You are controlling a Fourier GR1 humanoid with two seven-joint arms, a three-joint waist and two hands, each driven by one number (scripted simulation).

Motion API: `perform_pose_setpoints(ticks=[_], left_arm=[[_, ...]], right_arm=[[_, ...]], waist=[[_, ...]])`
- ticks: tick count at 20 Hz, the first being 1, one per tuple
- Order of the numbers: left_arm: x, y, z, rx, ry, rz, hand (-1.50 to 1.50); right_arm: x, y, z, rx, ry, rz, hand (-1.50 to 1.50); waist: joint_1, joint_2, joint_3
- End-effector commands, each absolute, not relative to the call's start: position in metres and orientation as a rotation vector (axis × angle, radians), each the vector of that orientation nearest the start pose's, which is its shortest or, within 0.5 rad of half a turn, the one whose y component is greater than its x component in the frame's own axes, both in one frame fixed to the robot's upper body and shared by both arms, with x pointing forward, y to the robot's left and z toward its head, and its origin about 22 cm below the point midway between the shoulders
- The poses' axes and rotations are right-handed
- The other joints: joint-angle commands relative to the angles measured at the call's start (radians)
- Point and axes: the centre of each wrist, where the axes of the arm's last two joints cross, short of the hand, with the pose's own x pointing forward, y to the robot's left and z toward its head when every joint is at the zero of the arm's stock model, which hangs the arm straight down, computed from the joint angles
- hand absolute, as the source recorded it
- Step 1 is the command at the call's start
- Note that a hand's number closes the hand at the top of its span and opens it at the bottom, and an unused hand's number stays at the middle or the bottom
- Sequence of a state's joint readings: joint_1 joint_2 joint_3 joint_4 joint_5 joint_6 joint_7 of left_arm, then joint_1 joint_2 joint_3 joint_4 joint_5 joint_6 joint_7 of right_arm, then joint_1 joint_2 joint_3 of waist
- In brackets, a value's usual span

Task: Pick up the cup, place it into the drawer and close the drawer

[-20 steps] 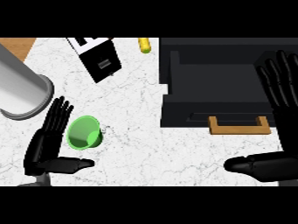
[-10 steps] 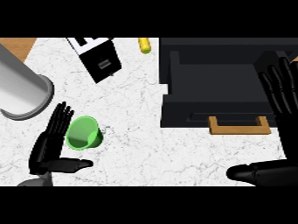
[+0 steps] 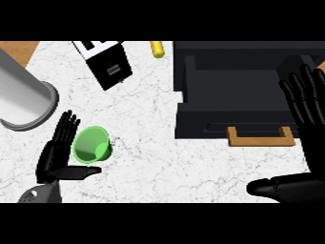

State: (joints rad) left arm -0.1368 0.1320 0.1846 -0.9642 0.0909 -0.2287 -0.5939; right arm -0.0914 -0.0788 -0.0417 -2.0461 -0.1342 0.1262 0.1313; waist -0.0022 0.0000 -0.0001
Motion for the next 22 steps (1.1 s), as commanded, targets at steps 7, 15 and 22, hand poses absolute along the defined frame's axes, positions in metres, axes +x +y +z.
perform_pose_setpoints(ticks=[7, 15, 22], left_arm=[[0.239, 0.290, -0.129, -0.099, -1.693, 0.016, -1.50], [0.240, 0.294, -0.142, -0.145, -1.710, 0.041, -1.50], [0.270, 0.295, -0.124, -0.169, -1.702, 0.087, -1.50]], right_arm=[[0.233, -0.233, 0.157, 0.141, -2.007, 0.152, -1.50], [0.215, -0.246, 0.152, 0.155, -2.007, 0.143, -1.50], [0.229, -0.245, 0.149, 0.145, -2.007, 0.149, -1.50]], waist=[[0.001, 0.000, 0.000], [-0.001, 0.000, 0.000], [0.002, -0.001, 0.000]])
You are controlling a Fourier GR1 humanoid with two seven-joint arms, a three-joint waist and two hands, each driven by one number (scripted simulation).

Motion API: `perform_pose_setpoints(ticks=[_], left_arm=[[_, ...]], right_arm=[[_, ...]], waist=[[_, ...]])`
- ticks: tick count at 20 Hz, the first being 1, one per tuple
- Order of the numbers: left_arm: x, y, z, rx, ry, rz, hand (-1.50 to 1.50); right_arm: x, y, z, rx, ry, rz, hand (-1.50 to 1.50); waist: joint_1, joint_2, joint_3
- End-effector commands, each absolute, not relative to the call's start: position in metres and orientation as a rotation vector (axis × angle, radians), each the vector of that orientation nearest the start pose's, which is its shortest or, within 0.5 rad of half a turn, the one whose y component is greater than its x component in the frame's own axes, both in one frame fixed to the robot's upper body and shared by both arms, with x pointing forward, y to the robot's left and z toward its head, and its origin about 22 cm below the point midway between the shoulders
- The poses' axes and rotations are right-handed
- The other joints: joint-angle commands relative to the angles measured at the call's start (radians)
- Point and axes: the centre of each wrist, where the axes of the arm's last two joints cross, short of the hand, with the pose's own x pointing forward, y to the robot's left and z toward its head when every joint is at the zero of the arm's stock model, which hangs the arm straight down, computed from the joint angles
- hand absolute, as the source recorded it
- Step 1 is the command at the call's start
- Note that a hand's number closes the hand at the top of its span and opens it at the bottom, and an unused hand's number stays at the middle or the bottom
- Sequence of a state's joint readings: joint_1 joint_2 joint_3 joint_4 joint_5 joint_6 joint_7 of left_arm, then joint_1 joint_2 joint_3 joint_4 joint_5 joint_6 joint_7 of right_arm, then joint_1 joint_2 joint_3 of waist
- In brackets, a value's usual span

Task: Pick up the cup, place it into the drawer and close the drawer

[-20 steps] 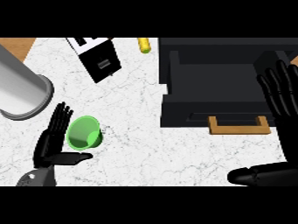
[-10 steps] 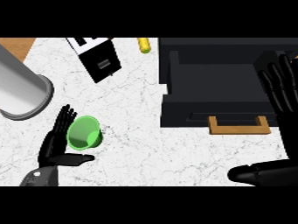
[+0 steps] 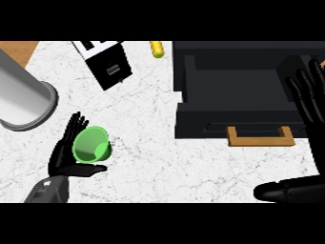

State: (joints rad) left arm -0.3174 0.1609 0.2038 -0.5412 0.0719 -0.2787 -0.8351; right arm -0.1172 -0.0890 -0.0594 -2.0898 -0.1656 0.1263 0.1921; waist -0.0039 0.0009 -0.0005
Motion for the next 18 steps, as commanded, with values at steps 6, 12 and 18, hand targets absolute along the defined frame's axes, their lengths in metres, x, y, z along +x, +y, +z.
perform_pose_setpoints(ticks=[6, 12, 18], left_arm=[[0.264, 0.281, -0.147, -0.272, -1.698, 0.131, -1.50], [0.267, 0.265, -0.150, -0.395, -1.692, 0.162, -1.50], [0.277, 0.273, -0.140, -0.475, -1.732, 0.168, 1.50]], right_arm=[[0.227, -0.218, 0.148, 0.176, -2.007, 0.131, -1.50], [0.215, -0.223, 0.149, 0.184, -2.000, 0.127, -1.50], [0.223, -0.237, 0.139, 0.159, -1.982, 0.137, -1.50]], waist=[[-0.004, 0.002, -0.001], [-0.010, 0.003, -0.001], [-0.004, 0.002, -0.001]])
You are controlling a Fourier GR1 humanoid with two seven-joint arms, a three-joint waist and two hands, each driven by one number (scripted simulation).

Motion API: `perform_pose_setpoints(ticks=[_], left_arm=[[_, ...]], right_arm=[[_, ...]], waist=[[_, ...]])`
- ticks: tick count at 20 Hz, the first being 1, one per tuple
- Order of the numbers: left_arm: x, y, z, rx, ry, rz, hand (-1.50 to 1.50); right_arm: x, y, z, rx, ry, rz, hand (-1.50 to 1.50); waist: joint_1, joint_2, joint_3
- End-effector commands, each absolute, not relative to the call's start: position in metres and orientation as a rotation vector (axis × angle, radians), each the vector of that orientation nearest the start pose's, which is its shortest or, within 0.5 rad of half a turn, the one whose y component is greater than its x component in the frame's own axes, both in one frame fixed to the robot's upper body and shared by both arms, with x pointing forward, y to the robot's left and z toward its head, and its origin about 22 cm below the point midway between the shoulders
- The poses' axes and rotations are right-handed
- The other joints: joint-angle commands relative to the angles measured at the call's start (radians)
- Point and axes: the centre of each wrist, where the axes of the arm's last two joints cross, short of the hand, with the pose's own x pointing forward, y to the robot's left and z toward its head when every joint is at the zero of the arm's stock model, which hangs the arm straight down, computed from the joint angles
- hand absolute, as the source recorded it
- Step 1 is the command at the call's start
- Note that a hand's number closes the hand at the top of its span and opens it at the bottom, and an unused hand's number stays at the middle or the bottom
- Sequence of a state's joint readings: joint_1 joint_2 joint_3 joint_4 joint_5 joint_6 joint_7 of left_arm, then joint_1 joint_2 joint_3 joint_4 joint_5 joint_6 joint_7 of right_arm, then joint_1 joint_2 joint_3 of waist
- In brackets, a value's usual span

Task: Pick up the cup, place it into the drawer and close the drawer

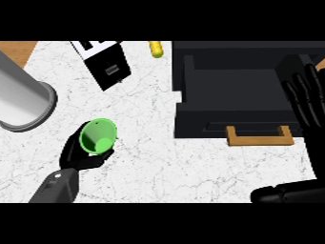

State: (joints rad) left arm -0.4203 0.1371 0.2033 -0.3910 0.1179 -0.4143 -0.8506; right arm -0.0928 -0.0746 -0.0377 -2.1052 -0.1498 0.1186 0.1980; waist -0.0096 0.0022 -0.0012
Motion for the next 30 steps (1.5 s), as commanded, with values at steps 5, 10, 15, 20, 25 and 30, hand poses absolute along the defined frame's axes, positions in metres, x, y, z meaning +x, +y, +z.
perform_pose_setpoints(ticks=[5, 10, 15, 20, 25, 30], left_arm=[[0.259, 0.266, -0.152, -0.377, -1.839, 0.124, 1.50], [0.263, 0.285, -0.145, -0.193, -1.894, 0.260, 1.50], [0.275, 0.293, -0.131, -0.093, -1.971, 0.313, 1.50], [0.286, 0.299, -0.102, -0.209, -2.047, 0.298, 1.50], [0.291, 0.265, -0.071, -0.285, -2.072, 0.153, 1.50], [0.312, 0.240, -0.011, -0.360, -2.087, 0.107, 1.50]], right_arm=[[0.213, -0.229, 0.153, 0.137, -1.994, 0.158, -1.50], [0.235, -0.238, 0.141, 0.151, -2.003, 0.137, -1.50], [0.227, -0.250, 0.138, 0.145, -1.988, 0.143, -1.50], [0.209, -0.247, 0.132, 0.142, -1.992, 0.118, -1.50], [0.222, -0.253, 0.147, 0.130, -1.995, 0.122, -1.50], [0.212, -0.234, 0.146, 0.153, -1.977, 0.137, -1.50]], waist=[[0.001, 0.000, 0.000], [0.008, 0.002, 0.000], [0.006, -0.001, 0.001], [0.017, -0.007, 0.002], [0.024, -0.009, 0.003], [0.019, -0.008, 0.002]])
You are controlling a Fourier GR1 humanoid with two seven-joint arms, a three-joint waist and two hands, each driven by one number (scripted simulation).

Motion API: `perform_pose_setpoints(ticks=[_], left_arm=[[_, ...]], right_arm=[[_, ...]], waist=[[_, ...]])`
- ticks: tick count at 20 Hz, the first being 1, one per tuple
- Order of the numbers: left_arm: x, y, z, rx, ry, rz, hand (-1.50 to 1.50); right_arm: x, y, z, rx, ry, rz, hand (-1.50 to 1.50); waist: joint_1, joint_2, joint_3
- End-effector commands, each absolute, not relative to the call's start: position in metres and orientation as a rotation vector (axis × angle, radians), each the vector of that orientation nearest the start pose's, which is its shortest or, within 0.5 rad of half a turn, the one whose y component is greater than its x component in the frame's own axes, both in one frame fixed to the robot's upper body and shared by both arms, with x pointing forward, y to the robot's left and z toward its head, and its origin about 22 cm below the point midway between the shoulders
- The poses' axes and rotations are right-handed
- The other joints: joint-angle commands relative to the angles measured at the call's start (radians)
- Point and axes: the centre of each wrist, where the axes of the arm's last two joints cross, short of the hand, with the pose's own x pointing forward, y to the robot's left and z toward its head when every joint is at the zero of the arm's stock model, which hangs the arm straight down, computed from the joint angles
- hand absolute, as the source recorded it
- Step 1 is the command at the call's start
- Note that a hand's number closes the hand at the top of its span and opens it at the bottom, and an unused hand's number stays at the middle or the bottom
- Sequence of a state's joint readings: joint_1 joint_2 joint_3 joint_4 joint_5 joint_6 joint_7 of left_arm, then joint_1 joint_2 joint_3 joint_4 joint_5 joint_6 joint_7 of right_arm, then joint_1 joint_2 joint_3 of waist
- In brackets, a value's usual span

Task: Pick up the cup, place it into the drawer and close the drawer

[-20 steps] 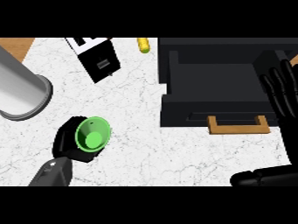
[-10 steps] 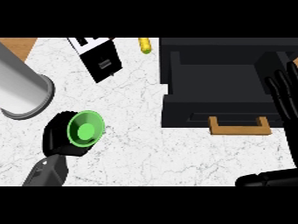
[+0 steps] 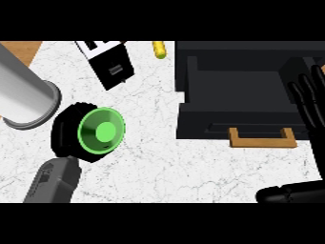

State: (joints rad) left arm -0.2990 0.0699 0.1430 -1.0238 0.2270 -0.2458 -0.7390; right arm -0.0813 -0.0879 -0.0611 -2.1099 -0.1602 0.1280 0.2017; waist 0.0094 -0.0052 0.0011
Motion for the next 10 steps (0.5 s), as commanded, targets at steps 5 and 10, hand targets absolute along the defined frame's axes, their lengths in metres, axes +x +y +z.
perform_pose_setpoints(ticks=[5, 10], left_arm=[[0.313, 0.201, 0.042, -0.406, -2.078, 0.112, 1.50], [0.335, 0.161, 0.098, -0.407, -2.098, 0.090, 1.50]], right_arm=[[0.215, -0.252, 0.144, 0.132, -1.975, 0.130, -1.50], [0.218, -0.243, 0.148, 0.137, -1.991, 0.121, -1.50]], waist=[[-0.004, 0.001, 0.000], [-0.013, 0.003, -0.001]])
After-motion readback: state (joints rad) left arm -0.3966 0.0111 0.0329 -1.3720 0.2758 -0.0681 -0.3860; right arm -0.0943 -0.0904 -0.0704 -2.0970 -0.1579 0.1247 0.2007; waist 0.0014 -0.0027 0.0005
